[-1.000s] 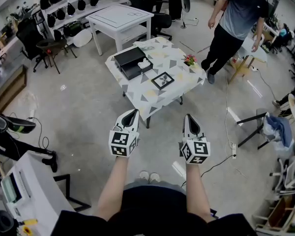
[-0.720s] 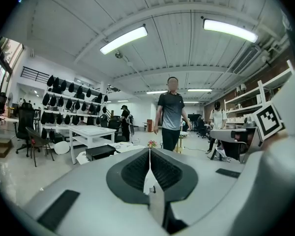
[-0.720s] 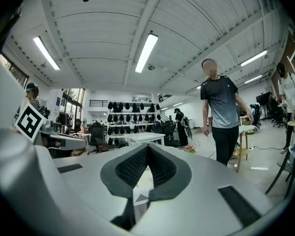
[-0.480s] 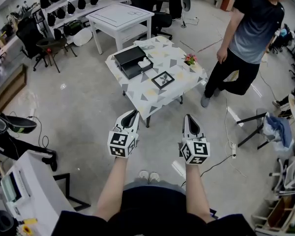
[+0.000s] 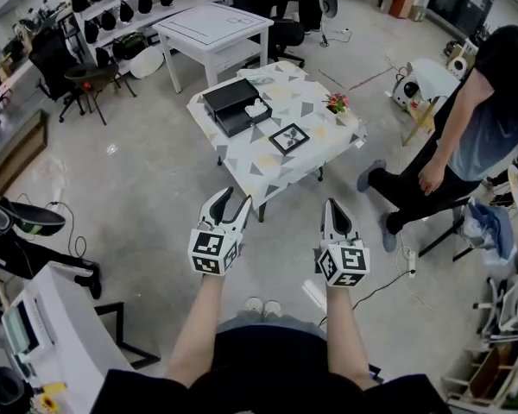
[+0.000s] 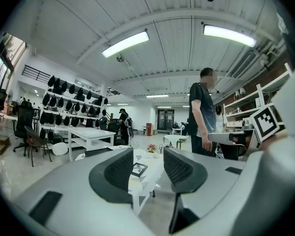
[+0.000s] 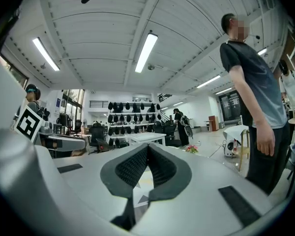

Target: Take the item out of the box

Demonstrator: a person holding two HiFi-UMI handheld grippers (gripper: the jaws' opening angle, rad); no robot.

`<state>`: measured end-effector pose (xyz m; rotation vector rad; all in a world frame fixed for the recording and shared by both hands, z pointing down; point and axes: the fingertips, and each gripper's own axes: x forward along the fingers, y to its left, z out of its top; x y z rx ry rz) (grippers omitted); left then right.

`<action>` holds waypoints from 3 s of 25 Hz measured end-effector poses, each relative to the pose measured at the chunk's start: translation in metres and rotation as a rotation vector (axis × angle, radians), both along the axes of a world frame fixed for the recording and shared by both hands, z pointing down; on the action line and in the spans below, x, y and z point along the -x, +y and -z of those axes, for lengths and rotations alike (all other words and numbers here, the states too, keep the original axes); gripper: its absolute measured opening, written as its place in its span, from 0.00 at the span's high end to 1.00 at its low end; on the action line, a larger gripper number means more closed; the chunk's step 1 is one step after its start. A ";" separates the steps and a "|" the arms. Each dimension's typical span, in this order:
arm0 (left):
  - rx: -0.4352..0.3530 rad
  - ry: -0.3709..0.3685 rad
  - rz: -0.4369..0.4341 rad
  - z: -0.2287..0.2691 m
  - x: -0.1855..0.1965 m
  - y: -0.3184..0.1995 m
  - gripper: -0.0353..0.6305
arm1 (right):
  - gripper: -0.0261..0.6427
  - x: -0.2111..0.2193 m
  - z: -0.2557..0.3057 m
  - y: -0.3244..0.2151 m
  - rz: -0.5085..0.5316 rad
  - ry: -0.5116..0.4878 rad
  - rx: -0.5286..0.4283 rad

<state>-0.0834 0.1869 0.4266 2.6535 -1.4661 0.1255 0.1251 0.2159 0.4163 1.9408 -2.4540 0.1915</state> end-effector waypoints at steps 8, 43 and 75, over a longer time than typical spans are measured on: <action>-0.004 0.009 -0.009 -0.003 0.013 -0.012 0.65 | 0.96 0.014 0.000 -0.011 -0.006 0.006 -0.005; 0.053 0.003 0.110 -0.047 -0.042 -0.272 0.65 | 0.96 -0.046 -0.031 -0.299 0.115 -0.004 0.021; 0.140 0.015 0.477 -0.062 -0.006 -0.464 0.65 | 0.96 0.033 -0.047 -0.570 0.561 0.031 0.116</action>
